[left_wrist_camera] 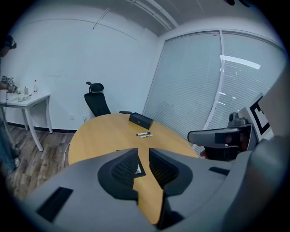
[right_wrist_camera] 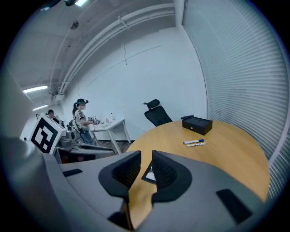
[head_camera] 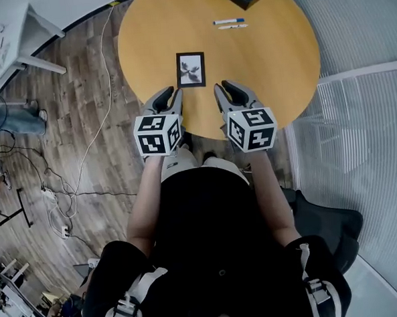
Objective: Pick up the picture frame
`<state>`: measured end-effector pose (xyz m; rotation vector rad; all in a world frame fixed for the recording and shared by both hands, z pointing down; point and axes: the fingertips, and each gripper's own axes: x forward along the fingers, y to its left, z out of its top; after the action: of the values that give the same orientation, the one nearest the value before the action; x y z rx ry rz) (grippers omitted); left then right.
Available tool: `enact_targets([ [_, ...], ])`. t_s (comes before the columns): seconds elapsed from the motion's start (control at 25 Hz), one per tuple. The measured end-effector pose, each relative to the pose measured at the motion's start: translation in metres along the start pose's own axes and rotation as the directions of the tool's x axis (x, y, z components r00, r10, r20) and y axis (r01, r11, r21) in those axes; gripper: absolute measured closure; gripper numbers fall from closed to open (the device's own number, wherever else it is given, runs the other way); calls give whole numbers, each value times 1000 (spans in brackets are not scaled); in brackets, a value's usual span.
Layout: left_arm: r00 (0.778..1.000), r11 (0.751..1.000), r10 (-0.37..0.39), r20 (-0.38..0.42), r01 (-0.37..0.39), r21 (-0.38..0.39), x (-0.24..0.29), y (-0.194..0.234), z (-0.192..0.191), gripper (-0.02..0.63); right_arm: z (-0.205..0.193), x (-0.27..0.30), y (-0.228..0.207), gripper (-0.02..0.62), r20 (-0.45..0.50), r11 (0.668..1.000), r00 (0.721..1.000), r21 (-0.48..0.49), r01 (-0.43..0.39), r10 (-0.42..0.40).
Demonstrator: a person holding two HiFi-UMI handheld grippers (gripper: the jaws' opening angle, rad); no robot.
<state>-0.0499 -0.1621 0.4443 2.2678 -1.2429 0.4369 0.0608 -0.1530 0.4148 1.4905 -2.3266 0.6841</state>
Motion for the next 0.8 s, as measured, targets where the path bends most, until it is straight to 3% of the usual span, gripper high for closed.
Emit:
enact_targets([
  [0.36, 997, 998, -56, -61, 58, 23, 59, 52, 24, 532, 19, 69, -14, 488, -26, 997, 997, 11, 79, -78],
  [0.6, 984, 992, -117, -136, 121, 25, 95, 73, 10, 531, 4, 103, -25, 488, -88, 990, 987, 30, 135, -132],
  [0.8, 970, 991, -128, -207, 131, 3, 117, 94, -10, 523, -13, 131, -31, 488, -151, 987, 978, 52, 151, -141],
])
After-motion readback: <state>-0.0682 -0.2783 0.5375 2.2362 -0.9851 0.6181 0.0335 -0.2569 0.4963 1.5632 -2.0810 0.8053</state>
